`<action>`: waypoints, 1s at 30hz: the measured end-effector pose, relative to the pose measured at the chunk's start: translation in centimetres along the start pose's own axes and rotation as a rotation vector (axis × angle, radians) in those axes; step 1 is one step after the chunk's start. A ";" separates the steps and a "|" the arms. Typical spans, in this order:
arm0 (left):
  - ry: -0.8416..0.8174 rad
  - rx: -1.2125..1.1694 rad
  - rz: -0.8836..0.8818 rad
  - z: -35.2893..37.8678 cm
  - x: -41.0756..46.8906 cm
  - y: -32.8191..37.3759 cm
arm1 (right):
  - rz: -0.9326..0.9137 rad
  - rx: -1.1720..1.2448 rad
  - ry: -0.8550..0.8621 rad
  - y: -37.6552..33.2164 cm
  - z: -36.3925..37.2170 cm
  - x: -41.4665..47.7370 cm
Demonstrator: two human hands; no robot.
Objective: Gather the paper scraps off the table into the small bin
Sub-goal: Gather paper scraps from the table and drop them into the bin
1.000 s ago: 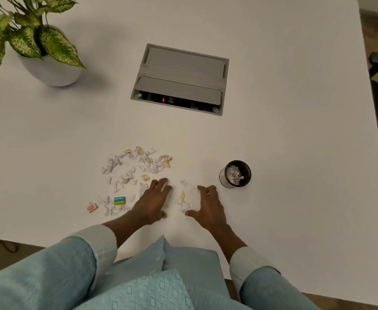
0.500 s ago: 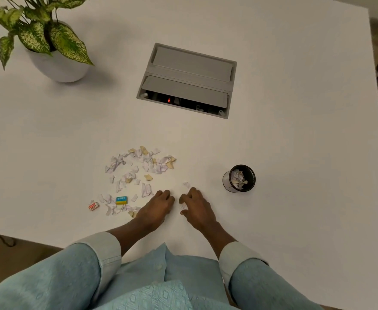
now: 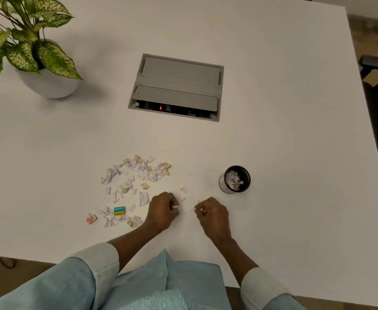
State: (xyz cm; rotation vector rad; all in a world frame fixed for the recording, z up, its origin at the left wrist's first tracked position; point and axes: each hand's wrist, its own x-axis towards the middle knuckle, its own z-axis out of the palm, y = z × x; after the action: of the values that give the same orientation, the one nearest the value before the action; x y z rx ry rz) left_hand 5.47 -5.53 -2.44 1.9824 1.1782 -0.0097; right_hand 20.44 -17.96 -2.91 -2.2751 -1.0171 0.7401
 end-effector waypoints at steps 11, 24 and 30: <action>0.035 -0.295 0.188 -0.1 4.1 14.5 | 0.231 0.211 0.510 -1.2 -10.6 2.9; -0.054 -0.094 0.270 1.8 6.7 17.9 | 0.316 0.145 0.415 -0.2 -12.4 5.0; -0.047 0.102 0.187 -0.2 6.2 11.6 | 0.085 -0.039 0.460 -1.1 -10.7 3.1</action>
State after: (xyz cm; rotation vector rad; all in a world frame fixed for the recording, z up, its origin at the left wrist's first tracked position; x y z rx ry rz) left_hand 17.44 -3.57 2.62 2.1638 0.9763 -0.0208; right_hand 28.77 -17.46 4.59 -2.3770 -0.7244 0.2068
